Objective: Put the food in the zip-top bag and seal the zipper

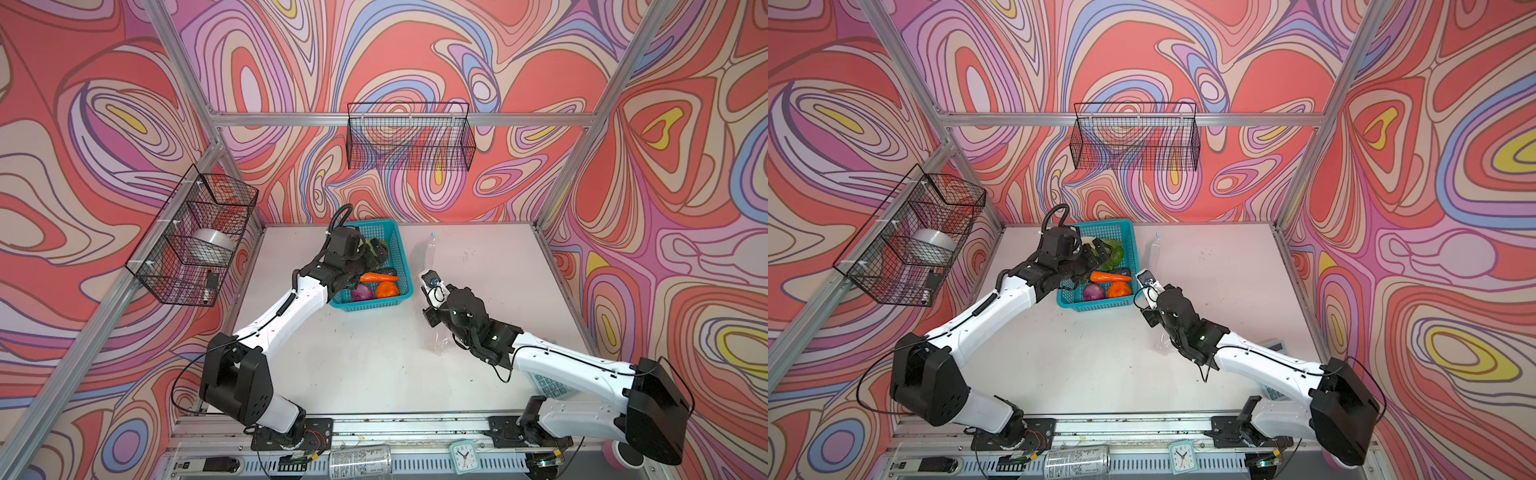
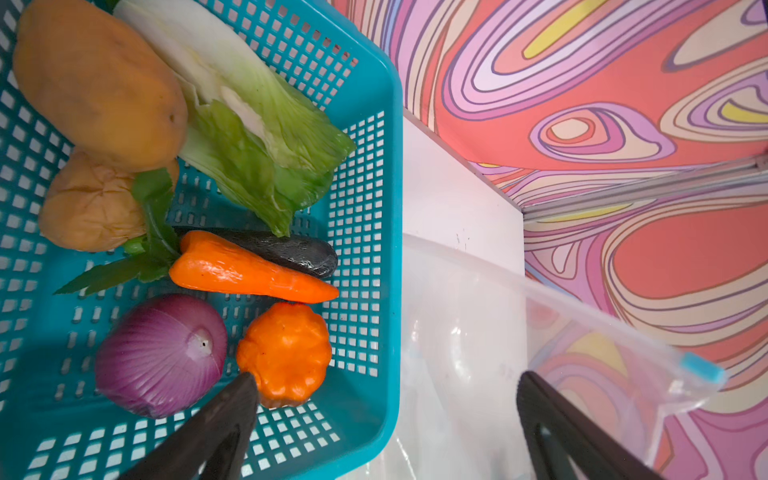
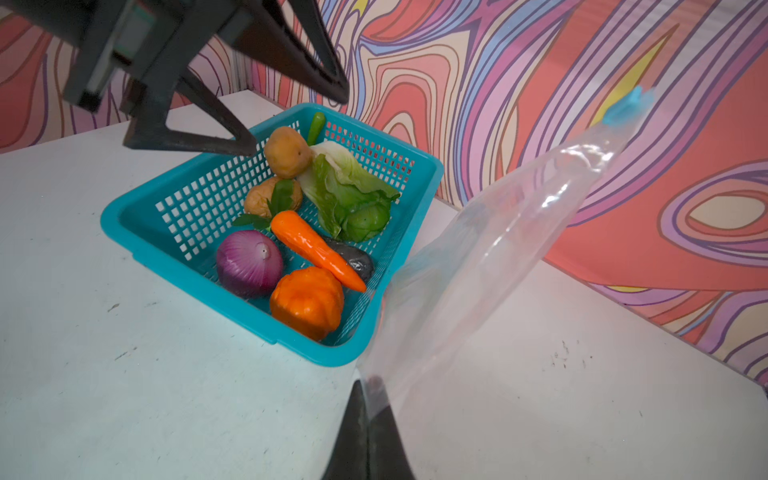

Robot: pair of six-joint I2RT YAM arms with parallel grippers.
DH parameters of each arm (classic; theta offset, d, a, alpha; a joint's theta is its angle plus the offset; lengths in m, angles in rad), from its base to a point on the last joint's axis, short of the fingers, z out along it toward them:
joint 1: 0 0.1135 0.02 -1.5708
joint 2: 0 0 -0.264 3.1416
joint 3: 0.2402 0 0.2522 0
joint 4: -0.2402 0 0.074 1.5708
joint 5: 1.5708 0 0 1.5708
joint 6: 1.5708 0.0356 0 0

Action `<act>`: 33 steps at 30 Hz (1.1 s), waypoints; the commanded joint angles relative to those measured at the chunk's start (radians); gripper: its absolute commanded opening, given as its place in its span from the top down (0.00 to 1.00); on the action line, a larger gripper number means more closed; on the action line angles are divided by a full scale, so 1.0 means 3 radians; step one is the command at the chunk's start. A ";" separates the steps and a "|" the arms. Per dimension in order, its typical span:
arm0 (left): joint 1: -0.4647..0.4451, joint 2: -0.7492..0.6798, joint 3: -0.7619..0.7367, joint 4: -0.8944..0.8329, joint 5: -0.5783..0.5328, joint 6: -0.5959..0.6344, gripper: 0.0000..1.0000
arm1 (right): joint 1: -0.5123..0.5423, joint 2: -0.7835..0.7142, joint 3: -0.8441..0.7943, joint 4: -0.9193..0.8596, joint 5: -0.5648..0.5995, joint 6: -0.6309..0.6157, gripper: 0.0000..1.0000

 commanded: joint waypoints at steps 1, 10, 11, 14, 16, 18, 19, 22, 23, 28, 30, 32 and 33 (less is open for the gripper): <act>0.0040 0.0231 0.0190 0.0272 0.0258 -0.0420 0.00 | 0.0052 0.0018 -0.0098 0.0104 -0.0010 0.0114 1.00; -0.0335 0.0563 0.0770 -0.0042 0.0721 0.0236 0.00 | 0.0049 0.0164 -0.0113 0.0101 0.0037 0.0196 1.00; -0.0385 0.0541 0.0732 -0.0006 0.0726 0.0332 0.00 | 0.0049 0.0164 -0.0113 0.0096 0.0020 0.0207 1.00; -0.0530 0.0537 0.0668 0.0008 0.0704 0.0562 0.00 | 0.0050 0.0149 -0.0077 0.0059 -0.0063 0.0267 1.00; -0.0614 0.0602 0.0732 -0.0084 0.0708 0.0688 0.00 | 0.0051 0.0165 -0.0012 0.0008 -0.0120 0.0282 1.00; -0.0708 0.0697 0.0876 -0.0280 0.0670 0.0849 0.00 | 0.0050 0.0199 0.0039 -0.0026 -0.0164 0.0286 1.00; -0.0747 0.0740 0.0936 -0.0357 0.0620 0.0910 0.00 | 0.0052 0.0211 0.0051 -0.0026 -0.0171 0.0285 1.00; -0.0802 0.0866 0.1106 -0.0568 0.0439 0.1068 0.03 | 0.0049 0.0233 0.0063 -0.0026 -0.0156 0.0283 1.00; -0.0807 0.0911 0.1161 -0.0638 0.0354 0.1104 0.07 | 0.0052 0.0231 0.0067 -0.0039 -0.0154 0.0286 1.00; -0.0808 0.1091 0.1356 -0.0750 0.0122 0.1243 0.55 | 0.0052 0.0159 0.0058 -0.0080 -0.0166 0.0323 1.00; -0.0808 0.1138 0.1422 -0.0712 0.0138 0.1263 0.76 | 0.0052 0.0139 0.0053 -0.0100 -0.0155 0.0335 1.00; -0.0808 0.1189 0.1505 -0.0695 0.0136 0.1269 0.98 | 0.0052 0.0111 0.0041 -0.0098 -0.0148 0.0359 1.00; -0.0808 0.1202 0.1547 -0.0697 0.0130 0.1281 1.00 | 0.0051 0.0097 0.0041 -0.0103 -0.0144 0.0369 1.00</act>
